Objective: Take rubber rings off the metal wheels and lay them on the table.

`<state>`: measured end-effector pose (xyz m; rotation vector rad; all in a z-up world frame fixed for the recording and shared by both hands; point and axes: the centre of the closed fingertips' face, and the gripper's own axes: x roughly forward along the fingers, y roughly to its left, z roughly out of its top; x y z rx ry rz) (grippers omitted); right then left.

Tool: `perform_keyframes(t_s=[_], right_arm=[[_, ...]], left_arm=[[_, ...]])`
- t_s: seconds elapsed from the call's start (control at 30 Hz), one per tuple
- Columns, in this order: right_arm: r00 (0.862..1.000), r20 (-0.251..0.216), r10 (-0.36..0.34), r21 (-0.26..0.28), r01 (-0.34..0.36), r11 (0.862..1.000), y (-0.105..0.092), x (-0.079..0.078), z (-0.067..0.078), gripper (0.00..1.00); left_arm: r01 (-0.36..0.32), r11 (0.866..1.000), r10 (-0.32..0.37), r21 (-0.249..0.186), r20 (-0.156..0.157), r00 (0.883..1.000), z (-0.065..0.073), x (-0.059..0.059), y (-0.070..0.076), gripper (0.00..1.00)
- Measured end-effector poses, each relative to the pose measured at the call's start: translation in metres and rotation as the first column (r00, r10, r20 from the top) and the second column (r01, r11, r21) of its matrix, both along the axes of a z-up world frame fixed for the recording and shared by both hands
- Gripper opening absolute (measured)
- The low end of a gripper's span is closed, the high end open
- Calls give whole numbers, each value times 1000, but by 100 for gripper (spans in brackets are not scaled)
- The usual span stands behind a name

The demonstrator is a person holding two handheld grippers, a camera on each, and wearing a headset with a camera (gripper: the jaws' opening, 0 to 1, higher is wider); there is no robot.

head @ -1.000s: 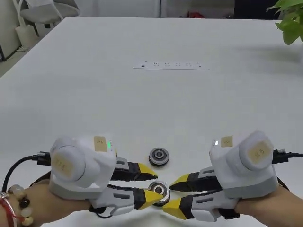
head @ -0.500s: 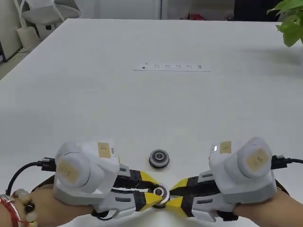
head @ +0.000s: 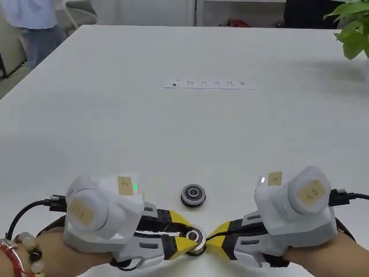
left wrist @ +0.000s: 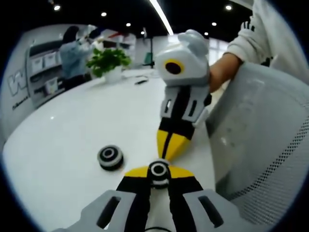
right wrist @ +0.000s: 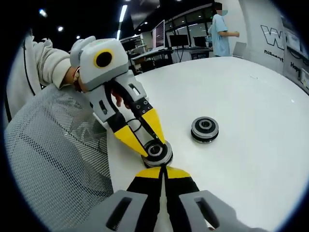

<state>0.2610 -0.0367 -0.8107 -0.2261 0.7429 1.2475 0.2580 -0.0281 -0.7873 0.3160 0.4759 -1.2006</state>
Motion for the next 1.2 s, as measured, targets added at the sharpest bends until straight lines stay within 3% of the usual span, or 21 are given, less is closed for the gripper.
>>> perform_keyframes(t_s=[0.17, 0.27, 0.4, 0.5, 0.7, 0.93, 1.03, 1.2], right_arm=[[989, -114, -98, 62, 106, 992, -2, 3, 3, 0], [964, -208, -163, 113, 190, 975, -4, 5, 8, 0], [952, -245, -184, 125, 219, 968, -5, 6, 7, 0], [933, -294, -210, 133, 257, 957, -5, 6, 7, 0], [918, -326, -225, 140, 282, 949, -5, 5, 7, 0], [912, -339, -230, 136, 289, 948, -5, 4, 5, 0], [915, -329, -232, 112, 282, 953, -6, 2, 0, 0], [918, -323, -229, 121, 280, 952, -7, 3, 2, 0]], left_arm=[[1, 1000, -1, 0, 6, 1000, -1, 0, 1, 14], [1, 1000, -1, 2, 7, 1000, -1, 0, 1, 14], [-1, 1000, 1, 4, 7, 1000, -2, 0, 1, 14], [-2, 1000, 2, 4, 6, 1000, -3, 1, 1, 14], [-3, 1000, 3, 3, 5, 1000, -3, 1, 1, 14], [-3, 1000, 3, 0, 3, 1000, -4, 2, 0, 14], [-2, 1000, 2, -3, 2, 1000, -4, 1, -2, 14], [0, 1000, 0, 0, 4, 1000, -4, 2, -2, 14]])
